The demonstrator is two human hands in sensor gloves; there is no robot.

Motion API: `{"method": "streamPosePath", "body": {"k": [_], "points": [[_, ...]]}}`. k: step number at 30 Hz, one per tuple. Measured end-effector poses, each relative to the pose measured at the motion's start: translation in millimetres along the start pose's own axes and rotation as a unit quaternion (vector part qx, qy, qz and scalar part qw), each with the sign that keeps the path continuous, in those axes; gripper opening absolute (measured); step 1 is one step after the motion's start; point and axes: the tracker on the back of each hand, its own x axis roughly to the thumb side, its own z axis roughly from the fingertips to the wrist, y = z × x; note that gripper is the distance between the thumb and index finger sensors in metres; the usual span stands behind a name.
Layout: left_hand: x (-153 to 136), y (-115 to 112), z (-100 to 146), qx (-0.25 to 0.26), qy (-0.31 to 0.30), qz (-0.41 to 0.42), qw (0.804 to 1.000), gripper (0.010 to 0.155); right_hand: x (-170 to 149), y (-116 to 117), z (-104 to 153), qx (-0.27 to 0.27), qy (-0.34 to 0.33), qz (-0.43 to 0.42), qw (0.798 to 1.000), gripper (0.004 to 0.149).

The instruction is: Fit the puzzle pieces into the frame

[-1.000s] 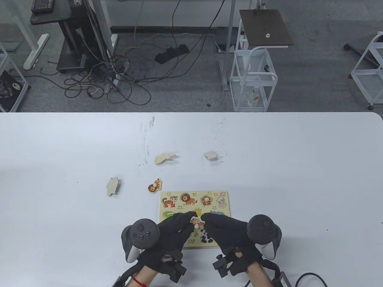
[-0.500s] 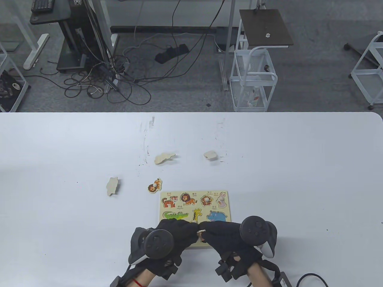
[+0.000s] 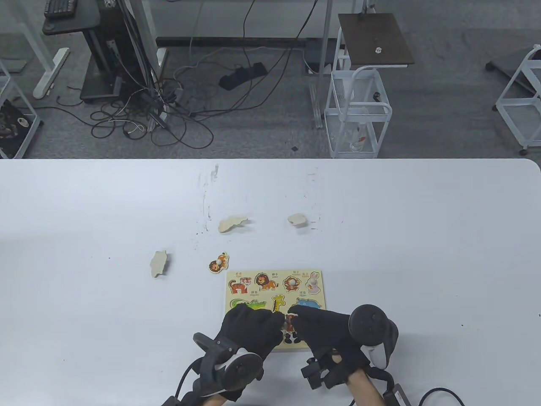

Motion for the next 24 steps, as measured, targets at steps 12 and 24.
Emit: {"method": "streamPosePath", "body": {"k": [12, 24], "points": [[8.5, 2.3, 1.2, 0.007, -0.029, -0.039, 0.999, 0.049, 2.8, 7.8, 2.8, 0.047, 0.015, -0.078, 0.996, 0.044], [3.7, 15.1, -18.0, -0.035, -0.022, -0.081, 0.996, 0.049, 14.4, -9.4, 3.6, 0.013, -0.019, 0.03, 0.999, 0.051]]}}
